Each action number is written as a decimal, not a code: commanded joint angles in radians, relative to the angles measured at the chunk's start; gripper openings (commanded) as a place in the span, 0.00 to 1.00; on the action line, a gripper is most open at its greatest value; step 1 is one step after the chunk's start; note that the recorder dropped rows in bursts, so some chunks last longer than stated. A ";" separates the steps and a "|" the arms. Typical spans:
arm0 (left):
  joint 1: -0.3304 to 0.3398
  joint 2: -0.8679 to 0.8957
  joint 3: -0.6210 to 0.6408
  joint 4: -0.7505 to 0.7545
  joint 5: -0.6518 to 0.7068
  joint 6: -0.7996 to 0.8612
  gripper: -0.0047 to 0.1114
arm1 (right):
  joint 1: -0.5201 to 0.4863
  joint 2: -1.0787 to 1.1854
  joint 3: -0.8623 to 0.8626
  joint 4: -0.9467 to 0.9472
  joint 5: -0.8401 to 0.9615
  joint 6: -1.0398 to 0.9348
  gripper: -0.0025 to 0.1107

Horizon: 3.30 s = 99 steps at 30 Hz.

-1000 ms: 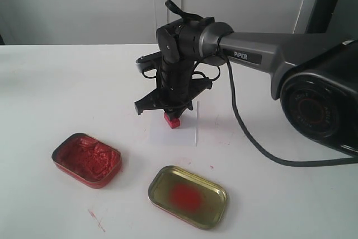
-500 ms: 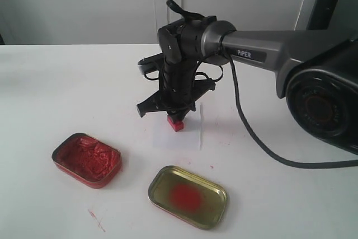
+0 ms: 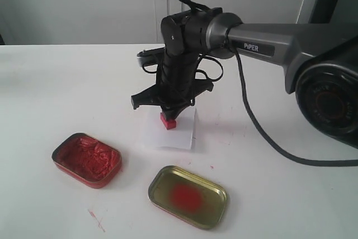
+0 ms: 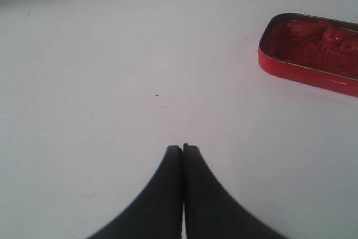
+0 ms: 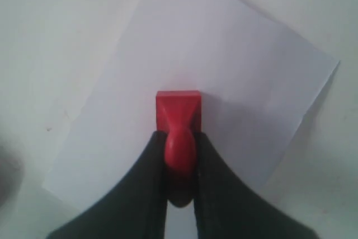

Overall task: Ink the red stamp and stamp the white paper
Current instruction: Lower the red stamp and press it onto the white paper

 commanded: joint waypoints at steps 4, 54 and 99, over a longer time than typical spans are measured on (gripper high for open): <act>0.002 -0.005 0.010 0.000 0.007 0.000 0.04 | -0.061 -0.008 0.003 0.116 -0.009 -0.028 0.02; 0.002 -0.005 0.010 0.000 0.007 0.000 0.04 | -0.119 0.058 0.003 0.283 0.058 -0.127 0.02; 0.002 -0.005 0.010 0.000 0.007 0.000 0.04 | -0.179 0.080 0.003 0.319 0.104 -0.164 0.02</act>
